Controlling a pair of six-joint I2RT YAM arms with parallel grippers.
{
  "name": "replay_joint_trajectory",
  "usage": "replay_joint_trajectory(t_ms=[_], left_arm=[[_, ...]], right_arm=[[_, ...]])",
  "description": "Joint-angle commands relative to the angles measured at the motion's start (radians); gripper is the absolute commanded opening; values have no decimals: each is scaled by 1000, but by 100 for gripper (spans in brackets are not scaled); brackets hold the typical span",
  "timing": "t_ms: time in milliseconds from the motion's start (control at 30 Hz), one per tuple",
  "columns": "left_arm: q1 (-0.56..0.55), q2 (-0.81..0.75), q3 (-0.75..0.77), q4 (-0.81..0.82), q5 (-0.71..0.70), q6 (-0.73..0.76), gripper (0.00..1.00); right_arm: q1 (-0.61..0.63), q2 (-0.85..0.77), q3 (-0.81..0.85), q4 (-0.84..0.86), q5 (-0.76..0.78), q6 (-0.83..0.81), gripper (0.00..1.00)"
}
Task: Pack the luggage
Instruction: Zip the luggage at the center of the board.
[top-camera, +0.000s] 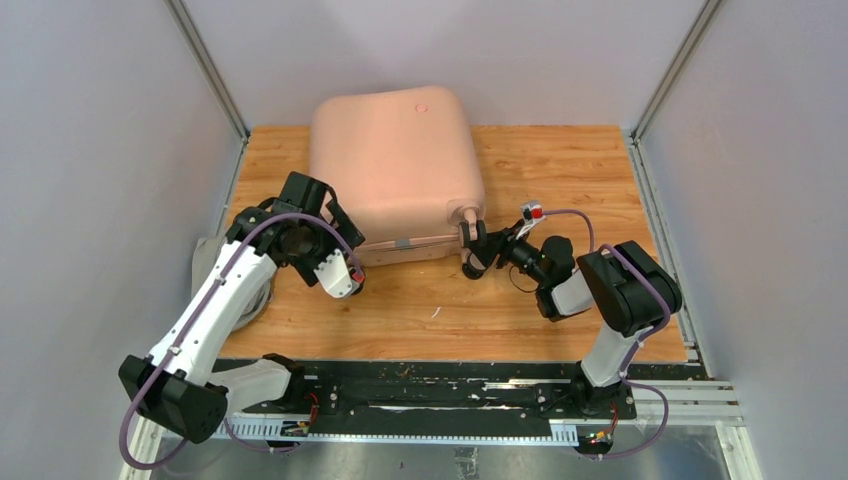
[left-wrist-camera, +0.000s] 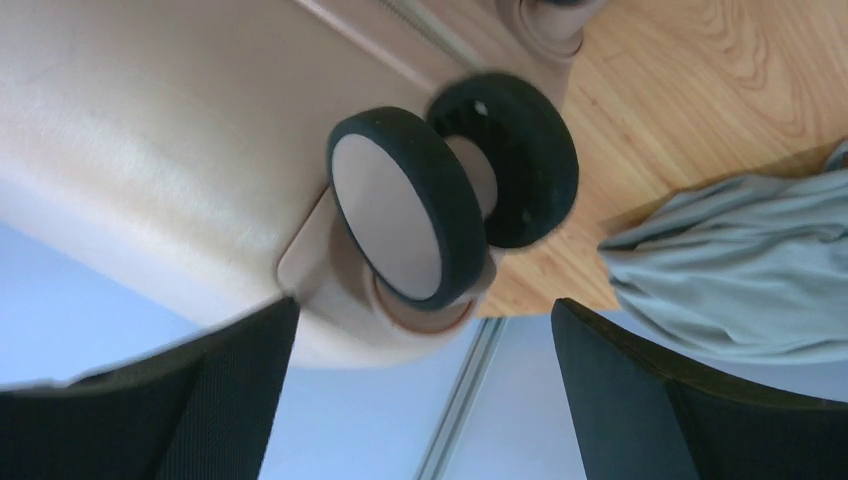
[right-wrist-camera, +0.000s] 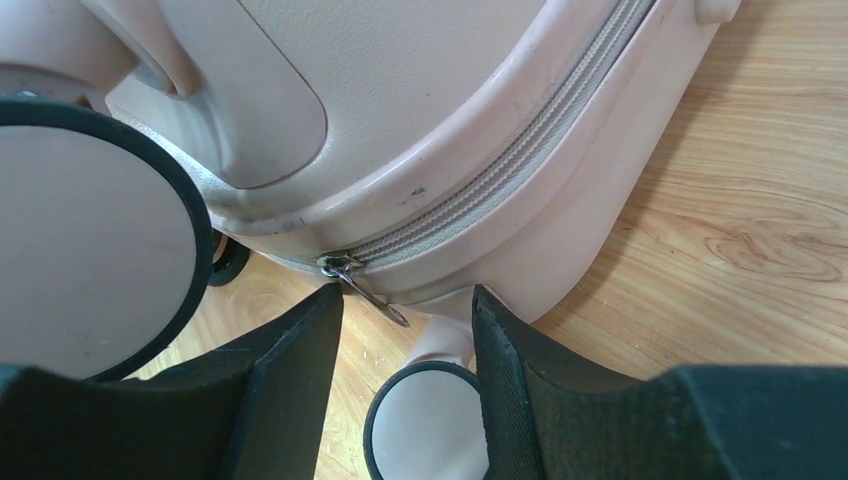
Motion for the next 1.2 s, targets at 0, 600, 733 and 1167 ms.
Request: replay_joint_trajectory(t_ms=[0, 600, 733, 1167], left_arm=[[5, 29, -74, 93, 7, 327, 94], [-41, 5, -208, 294, 121, 441, 28], [-41, -15, -217, 293, 119, 427, 8], [-44, -76, -246, 293, 151, 415, 0]], right_arm=[[-8, 19, 6, 57, -23, 2, 53], [6, 6, -10, 107, 69, 3, 3], [7, -10, -28, 93, 141, -10, 0], [6, -30, -21, 57, 219, -60, 5]])
